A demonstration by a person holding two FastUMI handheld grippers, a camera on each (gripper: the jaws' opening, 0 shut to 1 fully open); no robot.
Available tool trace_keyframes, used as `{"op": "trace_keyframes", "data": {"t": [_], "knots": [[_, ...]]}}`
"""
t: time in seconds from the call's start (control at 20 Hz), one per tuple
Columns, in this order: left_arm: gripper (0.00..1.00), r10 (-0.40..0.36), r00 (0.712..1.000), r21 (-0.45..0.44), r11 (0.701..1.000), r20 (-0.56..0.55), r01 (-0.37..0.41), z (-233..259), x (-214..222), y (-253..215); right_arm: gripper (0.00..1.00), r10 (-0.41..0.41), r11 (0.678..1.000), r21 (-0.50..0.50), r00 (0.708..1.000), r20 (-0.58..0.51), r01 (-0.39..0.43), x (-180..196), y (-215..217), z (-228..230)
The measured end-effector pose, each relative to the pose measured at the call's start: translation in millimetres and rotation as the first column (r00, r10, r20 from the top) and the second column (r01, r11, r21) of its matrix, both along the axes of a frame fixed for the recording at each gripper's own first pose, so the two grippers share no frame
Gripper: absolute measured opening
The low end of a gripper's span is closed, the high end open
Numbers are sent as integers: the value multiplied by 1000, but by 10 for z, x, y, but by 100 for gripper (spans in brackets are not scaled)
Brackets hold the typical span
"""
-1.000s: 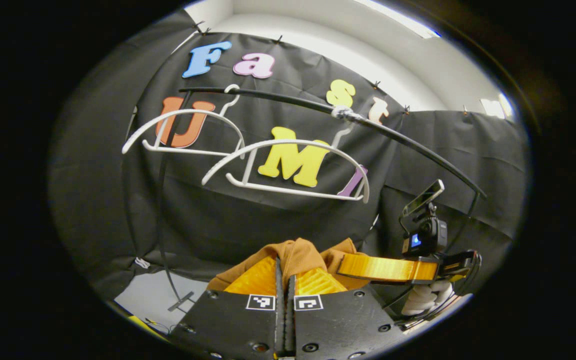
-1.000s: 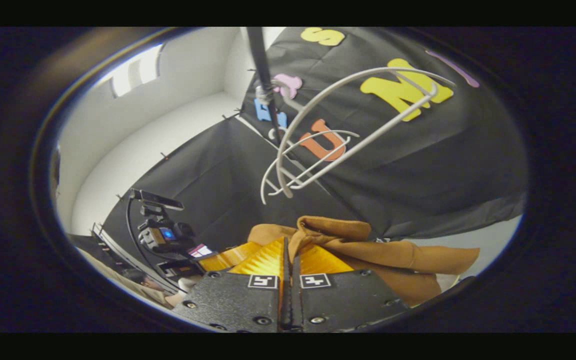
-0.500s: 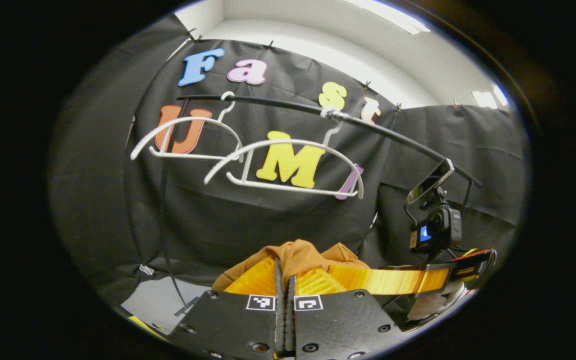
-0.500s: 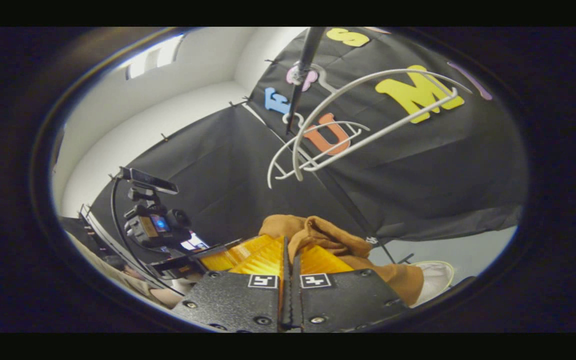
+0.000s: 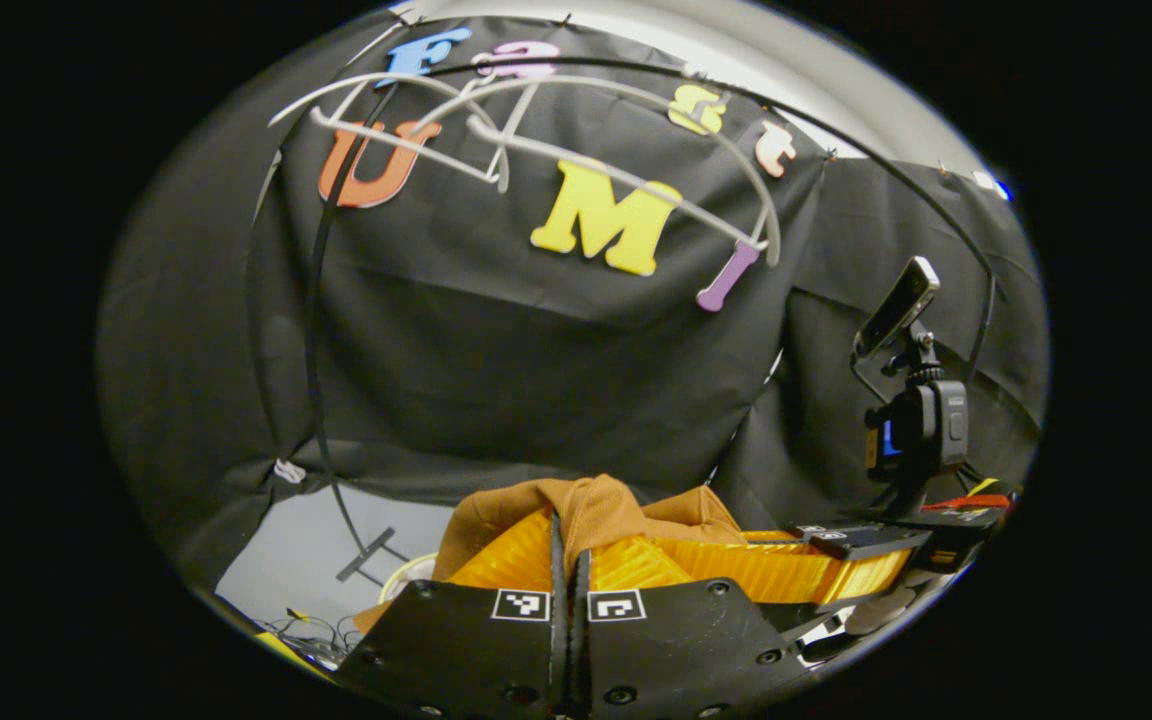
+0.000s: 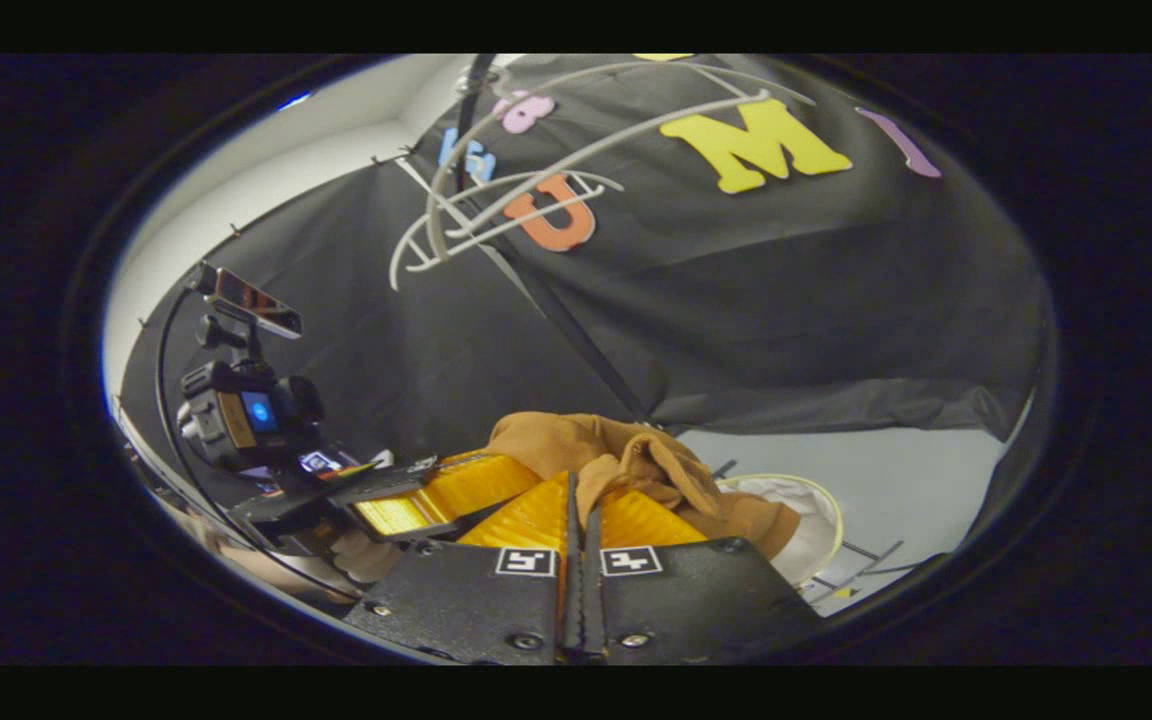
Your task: Grasp the clothes on the hanger with both hands and then place them into the laundry hamper below.
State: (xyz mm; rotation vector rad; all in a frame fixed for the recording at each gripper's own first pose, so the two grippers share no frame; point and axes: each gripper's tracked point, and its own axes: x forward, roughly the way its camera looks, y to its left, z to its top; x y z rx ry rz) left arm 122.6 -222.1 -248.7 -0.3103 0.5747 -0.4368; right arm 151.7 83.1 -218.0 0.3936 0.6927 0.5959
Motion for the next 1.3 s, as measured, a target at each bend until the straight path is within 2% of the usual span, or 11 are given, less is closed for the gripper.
{"op": "trace_keyframes", "data": {"t": [0.3, 0.5, 0.65, 0.7, 0.8, 0.9, 1.0, 1.15, 1.2, 1.25, 1.3], "knots": [[0, 15, 965, 111, 994, -264, 15, -1106, -319, -160, 3, -82, 979, -203, 966, -244, 32, 10, -179, -1394], [0, 35, 928, 160, 987, -371, 27, -1414, -410, -287, 4, -106, 963, -270, 948, -299, 22, -75, -34, -1443], [0, 46, 932, 213, 977, -359, 33, -1447, -458, -205, 5, -104, 958, -287, 954, -281, 20, 14, -93, -1345], [0, 51, 935, 242, 969, -350, 38, -1459, -462, -171, 14, -111, 951, -310, 959, -261, 26, 64, -129, -1317], [0, 40, 937, 291, 955, -346, 66, -1486, -479, -149, 46, -121, 924, -381, 972, -202, 36, 156, -298, -1245], [48, 27, 943, 308, 948, -331, 81, -1525, -582, -109, 77, -139, 891, -450, 979, -148, 59, 256, -421, -1226], [96, 53, 949, 337, 940, -311, 58, -1493, -559, -23, 77, -143, 881, -468, 981, -133, 65, 271, -411, -1250], [97, 72, 951, 324, 946, -300, 30, -1372, -551, -2, 81, -150, 877, -475, 981, -126, 74, 180, -395, -1231], [97, 86, 955, 329, 944, -283, 13, -1298, -536, 41, 78, -150, 874, -480, 982, -117, 77, 160, -401, -1165], [92, 93, 960, 332, 943, -264, 0, -1218, -513, 85, 78, -157, 870, -485, 983, -98, 91, 124, -434, -1084], [97, 100, 965, 336, 942, -244, -13, -1135, -527, 146, 78, -161, 870, -482, 984, -73, 106, 117, -441, -983]]}}
